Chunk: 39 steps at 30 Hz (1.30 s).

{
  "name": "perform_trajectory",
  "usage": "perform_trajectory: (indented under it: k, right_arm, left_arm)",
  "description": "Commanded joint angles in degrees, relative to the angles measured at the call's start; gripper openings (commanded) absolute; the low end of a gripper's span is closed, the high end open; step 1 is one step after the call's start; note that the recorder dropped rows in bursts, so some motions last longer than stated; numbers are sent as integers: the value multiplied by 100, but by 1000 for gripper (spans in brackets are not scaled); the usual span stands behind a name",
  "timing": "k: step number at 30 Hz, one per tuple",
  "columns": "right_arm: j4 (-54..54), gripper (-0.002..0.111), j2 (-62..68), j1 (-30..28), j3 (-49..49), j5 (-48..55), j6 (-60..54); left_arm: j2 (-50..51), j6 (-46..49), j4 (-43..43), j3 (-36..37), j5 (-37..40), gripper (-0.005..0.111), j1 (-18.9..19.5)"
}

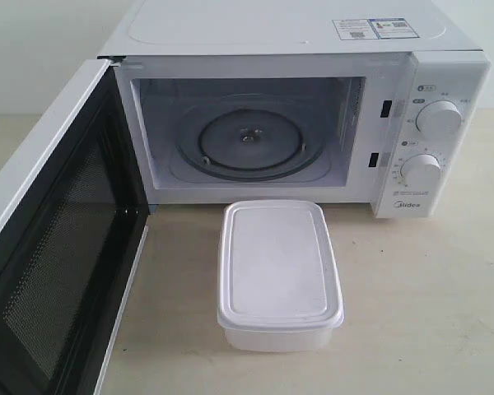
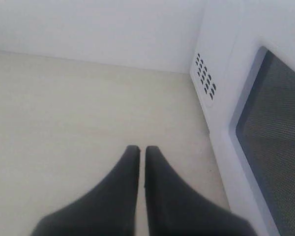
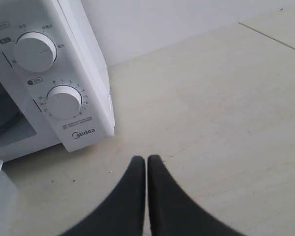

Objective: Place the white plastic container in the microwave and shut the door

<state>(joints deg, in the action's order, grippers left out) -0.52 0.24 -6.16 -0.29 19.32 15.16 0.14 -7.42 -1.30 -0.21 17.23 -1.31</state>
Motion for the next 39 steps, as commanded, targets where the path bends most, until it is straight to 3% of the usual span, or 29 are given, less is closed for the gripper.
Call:
perform_trajectory:
  k: [1,27,33,39]
  right_arm:
    - [-20,0,-24,-2,29,-27,-2]
    - [-3,0,-24,-2,29,-17,-5]
    - [880,0,-24,-2,-8,-130,257]
    - [1242,0,-24,-2,-863,-668,267]
  left_arm:
    - [-14,23,29,21,-34,4,10]
    - [-14,23,29,21,-34,4,10]
    - [-14,23,29,21,-34,4,10]
    - [-14,23,29,21,-34,4,10]
